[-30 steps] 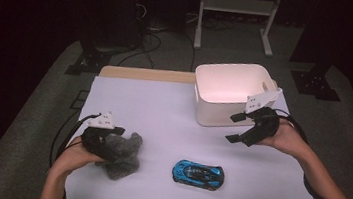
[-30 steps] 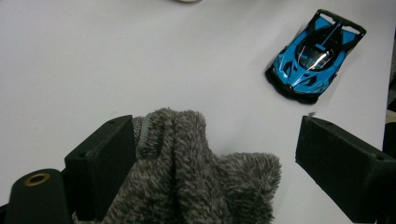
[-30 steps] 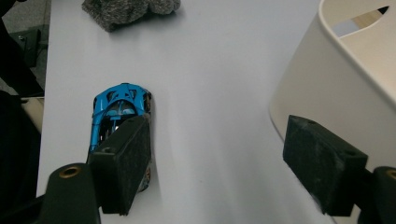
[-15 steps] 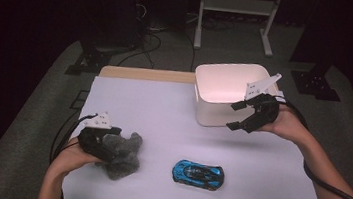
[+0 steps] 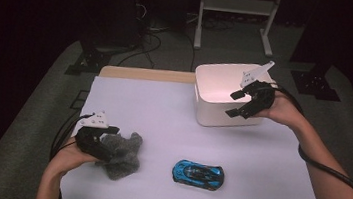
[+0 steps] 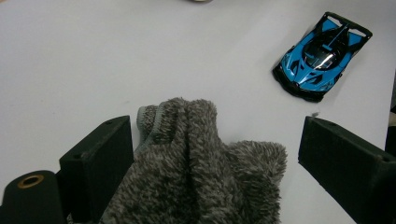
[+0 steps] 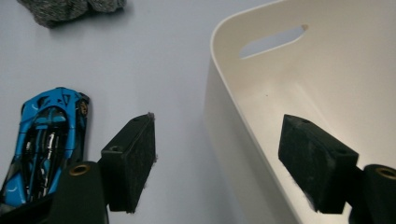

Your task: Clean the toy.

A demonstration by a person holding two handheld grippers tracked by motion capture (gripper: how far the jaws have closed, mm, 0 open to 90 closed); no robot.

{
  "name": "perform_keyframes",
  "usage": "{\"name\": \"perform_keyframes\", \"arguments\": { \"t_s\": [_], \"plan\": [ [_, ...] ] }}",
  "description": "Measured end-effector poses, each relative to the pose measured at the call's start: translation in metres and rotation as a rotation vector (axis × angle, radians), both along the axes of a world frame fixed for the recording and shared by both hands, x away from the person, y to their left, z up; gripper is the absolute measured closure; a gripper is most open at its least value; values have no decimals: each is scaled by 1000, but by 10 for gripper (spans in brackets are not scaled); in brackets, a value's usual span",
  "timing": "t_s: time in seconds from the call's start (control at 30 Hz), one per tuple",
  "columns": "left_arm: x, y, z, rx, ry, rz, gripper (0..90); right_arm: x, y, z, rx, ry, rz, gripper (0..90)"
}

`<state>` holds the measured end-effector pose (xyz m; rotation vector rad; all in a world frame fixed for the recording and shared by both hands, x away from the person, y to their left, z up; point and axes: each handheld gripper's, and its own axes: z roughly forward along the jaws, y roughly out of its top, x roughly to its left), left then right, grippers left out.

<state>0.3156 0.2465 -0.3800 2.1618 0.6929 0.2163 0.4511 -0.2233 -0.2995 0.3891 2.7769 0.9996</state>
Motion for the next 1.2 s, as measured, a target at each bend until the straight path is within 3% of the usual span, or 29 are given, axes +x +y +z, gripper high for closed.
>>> {"name": "perform_keyframes", "arguments": {
  "t_s": [0.3, 0.63, 0.73, 1.2],
  "plan": [
    [0, 3, -2, 4, 5, 2, 97, 19, 1, -10, -30, 13, -14, 358],
    [2, 2, -4, 2, 16, -1, 97, 29, 4, -21, -71, 42, 22, 669],
    [1, 2, -4, 0, 17, -3, 97, 30, 6, -23, -85, 47, 30, 724],
    [1, 4, -5, -2, 24, -2, 97, 32, 17, -21, -74, 90, 79, 815]
  ]
}}
